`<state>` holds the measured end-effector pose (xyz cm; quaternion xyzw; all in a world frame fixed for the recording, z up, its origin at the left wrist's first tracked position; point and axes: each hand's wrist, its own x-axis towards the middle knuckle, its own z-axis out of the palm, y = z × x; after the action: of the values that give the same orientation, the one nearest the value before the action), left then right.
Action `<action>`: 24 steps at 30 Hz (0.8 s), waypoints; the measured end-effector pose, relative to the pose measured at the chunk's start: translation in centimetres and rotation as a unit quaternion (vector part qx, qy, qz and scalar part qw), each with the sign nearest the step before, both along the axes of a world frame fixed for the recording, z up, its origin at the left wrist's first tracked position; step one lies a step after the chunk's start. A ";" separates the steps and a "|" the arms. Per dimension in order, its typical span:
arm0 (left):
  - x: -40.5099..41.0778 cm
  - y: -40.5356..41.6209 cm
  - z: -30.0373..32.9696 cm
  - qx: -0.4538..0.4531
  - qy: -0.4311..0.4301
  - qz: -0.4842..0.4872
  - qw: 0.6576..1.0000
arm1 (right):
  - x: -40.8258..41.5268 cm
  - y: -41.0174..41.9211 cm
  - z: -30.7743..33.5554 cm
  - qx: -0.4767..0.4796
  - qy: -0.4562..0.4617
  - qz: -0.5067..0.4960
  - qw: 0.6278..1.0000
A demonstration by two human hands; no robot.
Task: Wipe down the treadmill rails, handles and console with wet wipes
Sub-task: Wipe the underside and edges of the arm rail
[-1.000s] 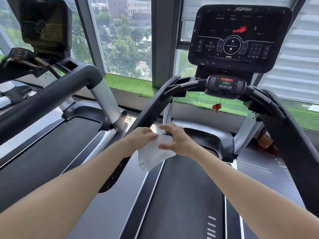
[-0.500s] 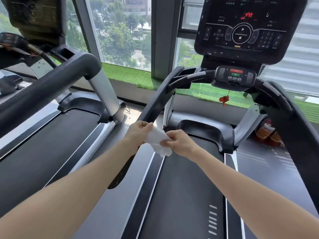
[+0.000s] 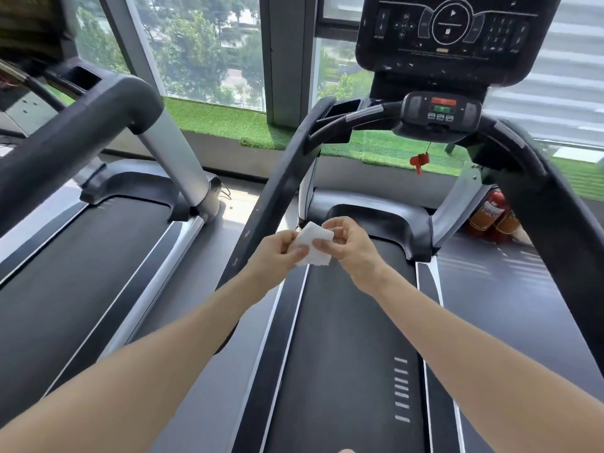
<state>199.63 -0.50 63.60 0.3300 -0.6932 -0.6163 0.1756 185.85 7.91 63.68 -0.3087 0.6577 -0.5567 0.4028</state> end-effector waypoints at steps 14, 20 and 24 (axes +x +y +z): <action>-0.9 -6.5 -7.7 -0.334 -0.277 0.111 0.894 | -1.7 -9.1 -14.3 0.158 -0.026 -0.130 0.979; -1.9 -8.7 -10.6 -0.394 -0.312 0.120 0.856 | -3.1 -15.2 -18.4 0.163 -0.013 -0.115 0.980; -1.2 -8.6 -11.6 -0.411 -0.325 0.122 0.843 | -2.6 -18.2 -19.5 0.142 -0.034 -0.124 0.981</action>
<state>198.46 -9.08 52.01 0.4907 -0.8544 -0.1063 0.1337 183.22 -10.33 44.16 -0.1455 0.7492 -0.5135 0.3923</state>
